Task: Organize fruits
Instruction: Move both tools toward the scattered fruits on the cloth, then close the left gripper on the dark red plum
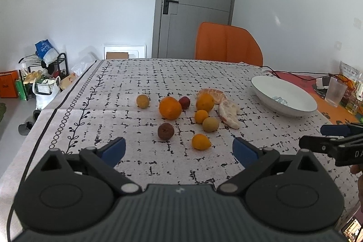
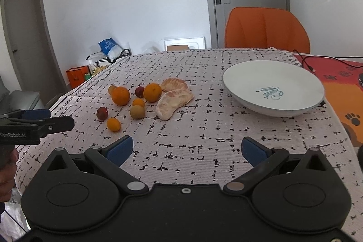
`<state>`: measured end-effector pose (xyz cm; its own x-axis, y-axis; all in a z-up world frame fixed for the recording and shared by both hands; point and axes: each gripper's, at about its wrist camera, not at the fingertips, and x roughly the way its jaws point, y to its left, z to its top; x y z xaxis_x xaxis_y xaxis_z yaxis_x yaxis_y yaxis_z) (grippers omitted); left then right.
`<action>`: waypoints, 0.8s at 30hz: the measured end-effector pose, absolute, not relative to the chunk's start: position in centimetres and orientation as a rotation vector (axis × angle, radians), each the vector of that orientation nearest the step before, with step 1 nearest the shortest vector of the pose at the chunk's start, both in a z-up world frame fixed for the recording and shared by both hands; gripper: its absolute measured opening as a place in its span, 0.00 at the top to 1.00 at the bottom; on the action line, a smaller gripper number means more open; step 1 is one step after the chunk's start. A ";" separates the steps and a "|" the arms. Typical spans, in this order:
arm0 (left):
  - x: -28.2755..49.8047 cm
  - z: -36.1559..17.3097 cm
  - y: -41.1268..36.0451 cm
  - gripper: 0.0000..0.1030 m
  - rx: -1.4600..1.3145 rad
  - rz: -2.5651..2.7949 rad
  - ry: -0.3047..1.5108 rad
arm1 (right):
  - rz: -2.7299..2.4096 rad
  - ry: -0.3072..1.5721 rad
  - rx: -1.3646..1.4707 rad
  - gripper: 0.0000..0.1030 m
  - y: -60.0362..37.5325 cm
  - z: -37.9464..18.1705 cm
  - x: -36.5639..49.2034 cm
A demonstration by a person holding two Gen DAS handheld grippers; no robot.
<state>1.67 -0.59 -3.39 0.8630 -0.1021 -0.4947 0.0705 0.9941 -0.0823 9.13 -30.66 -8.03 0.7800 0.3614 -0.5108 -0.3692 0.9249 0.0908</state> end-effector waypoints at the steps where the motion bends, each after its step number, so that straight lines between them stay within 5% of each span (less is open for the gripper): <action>1: 1.8 -3.5 -0.6 0.04 -0.060 -0.091 0.523 | 0.398 0.551 -0.014 0.00 -30.6 -8.2 9.3; 15: 4.7 -5.5 0.8 0.34 -0.083 -0.089 0.583 | 0.443 0.583 0.009 0.02 -29.2 -9.3 11.7; 24: 6.8 -6.0 1.6 0.41 -0.086 -0.078 0.596 | 0.468 0.589 0.013 0.12 -28.1 -9.8 13.5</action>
<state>6.77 1.56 -6.01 0.8250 -0.0975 -0.5566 0.0481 0.9935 -0.1027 13.46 -28.10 -9.75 0.7299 0.4291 -0.5321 -0.4218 0.8953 0.1433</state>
